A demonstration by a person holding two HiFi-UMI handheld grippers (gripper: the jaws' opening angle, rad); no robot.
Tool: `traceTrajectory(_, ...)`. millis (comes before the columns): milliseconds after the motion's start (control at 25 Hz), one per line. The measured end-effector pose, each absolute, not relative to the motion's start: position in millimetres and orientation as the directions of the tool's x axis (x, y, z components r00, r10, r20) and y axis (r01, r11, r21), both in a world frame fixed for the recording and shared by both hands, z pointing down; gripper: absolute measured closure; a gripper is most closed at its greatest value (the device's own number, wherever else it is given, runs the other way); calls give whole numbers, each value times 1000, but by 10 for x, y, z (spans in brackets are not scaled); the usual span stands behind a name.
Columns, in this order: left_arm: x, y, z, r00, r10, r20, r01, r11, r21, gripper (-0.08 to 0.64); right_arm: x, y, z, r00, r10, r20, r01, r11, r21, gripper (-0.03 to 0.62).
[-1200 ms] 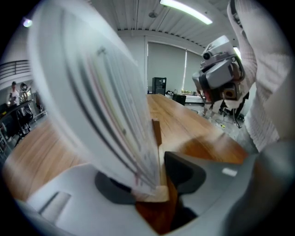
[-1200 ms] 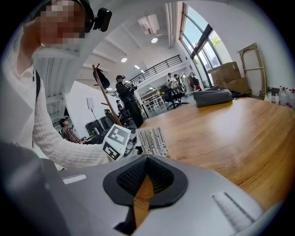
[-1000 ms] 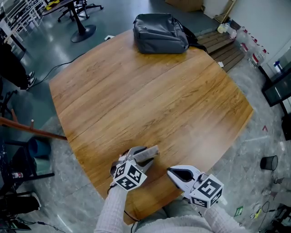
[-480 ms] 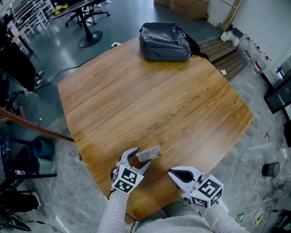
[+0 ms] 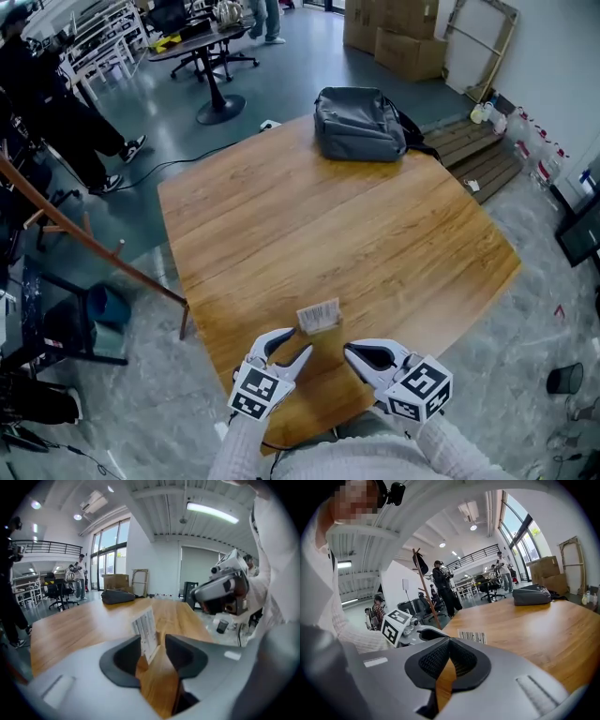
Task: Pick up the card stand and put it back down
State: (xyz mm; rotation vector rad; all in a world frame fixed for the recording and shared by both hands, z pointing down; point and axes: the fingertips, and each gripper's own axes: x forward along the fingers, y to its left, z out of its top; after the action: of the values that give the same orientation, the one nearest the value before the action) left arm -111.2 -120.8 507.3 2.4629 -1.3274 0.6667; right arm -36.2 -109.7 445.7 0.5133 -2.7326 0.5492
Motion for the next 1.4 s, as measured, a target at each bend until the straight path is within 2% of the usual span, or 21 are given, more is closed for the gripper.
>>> traceTrajectory(240, -1093, -965, 4604, 429, -801, 418, -872, -488, -40, 526, -417, -1048, 4311, -901, -273, 336, -371, 887, -274, 594)
traceTrajectory(320, -1072, -890, 4493, 422, -815, 398, -875, -481, -55, 551, -428, -1012, 4289, -906, -266, 331, -360, 893, -268, 594)
traceTrajectory(440, -1062, -808, 4318, 419, -834, 360, -885, -463, -42, 551, -462, -954, 4258, -909, -261, 326, -350, 902, -254, 594)
traceTrajectory(640, -957, -705, 4151, 443, -843, 306, -893, -445, 65, 552, -430, -860, 4268, -906, -248, 344, -335, 915, -223, 594)
traceTrajectory(1400, -739, -677, 4319, 484, -791, 374, -869, -483, 103, 552, -417, -808, 4168, -910, -247, 333, -322, 927, -192, 594)
